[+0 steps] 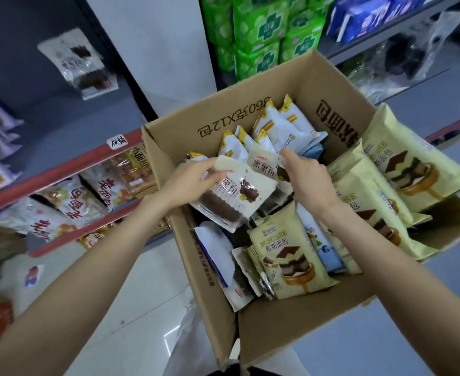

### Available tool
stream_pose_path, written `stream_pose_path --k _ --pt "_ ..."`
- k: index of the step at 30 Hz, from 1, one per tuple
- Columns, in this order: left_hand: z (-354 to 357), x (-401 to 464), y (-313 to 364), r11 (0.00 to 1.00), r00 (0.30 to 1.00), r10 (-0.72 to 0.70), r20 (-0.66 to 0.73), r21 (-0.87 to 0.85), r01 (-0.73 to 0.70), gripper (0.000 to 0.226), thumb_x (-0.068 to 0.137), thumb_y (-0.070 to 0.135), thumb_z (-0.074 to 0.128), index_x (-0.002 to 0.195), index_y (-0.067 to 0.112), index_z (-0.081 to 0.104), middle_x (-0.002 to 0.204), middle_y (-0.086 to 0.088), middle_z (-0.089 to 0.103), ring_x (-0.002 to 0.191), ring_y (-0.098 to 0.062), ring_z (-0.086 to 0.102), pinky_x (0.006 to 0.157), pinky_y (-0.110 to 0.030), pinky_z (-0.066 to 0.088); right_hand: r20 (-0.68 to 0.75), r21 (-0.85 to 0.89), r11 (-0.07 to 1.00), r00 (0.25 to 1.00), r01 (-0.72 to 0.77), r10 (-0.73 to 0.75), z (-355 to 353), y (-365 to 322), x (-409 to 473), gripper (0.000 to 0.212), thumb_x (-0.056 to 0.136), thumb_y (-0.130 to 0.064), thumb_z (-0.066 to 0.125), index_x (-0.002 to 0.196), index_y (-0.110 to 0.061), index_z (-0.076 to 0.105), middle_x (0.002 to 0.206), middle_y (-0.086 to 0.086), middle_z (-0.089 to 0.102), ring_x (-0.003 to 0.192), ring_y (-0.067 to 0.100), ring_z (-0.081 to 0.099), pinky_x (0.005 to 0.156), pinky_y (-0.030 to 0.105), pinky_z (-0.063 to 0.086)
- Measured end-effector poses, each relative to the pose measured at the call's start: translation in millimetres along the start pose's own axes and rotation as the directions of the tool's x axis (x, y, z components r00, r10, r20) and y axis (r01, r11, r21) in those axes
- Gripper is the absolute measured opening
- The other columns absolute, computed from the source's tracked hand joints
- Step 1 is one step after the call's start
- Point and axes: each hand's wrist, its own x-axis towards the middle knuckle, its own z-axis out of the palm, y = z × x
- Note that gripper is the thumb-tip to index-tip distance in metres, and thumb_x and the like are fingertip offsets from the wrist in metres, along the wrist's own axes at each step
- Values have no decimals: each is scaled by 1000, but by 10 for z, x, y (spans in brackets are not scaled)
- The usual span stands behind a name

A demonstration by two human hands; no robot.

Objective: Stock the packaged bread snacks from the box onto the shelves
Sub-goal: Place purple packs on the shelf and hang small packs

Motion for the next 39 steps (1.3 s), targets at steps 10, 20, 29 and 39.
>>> stream_pose_path --k 10,20,29,39 --pt "-517 -614 66 825 645 -428 -633 -566 -8 15 90 31 62 105 28 62 91 22 64 79 15 61 63 -5 47 -244 439 888 969 136 -28 -726 -610 212 19 92 -31 59 102 -14 62 72 8 70 66 24 68 65 43 53" --pt "-1311 -1567 -586 885 341 -451 -825 -462 53 10 95 41 51 89 40 58 80 21 62 72 11 53 66 -13 42 -157 782 574 968 243 -195 -952 -2022 918 7 92 -21 60 91 -17 54 86 7 68 55 4 65 60 27 51" --pt "-1666 -1628 -1796 894 383 -447 -809 -392 217 46 96 40 50 75 -1 45 67 -13 43 62 -14 36 59 -29 28 -81 728 648 967 223 -242 -52 -3014 1909 10 100 -21 44 99 -21 54 99 1 63 73 6 66 61 14 51" --pt "-1866 -856 -2464 839 495 -538 -682 -490 237 38 97 32 47 86 -4 49 86 -26 57 70 -15 43 64 -32 31 -13 599 797 996 77 -87 677 -3303 3066 29 101 -15 33 123 -5 50 118 17 60 104 35 61 92 49 48"
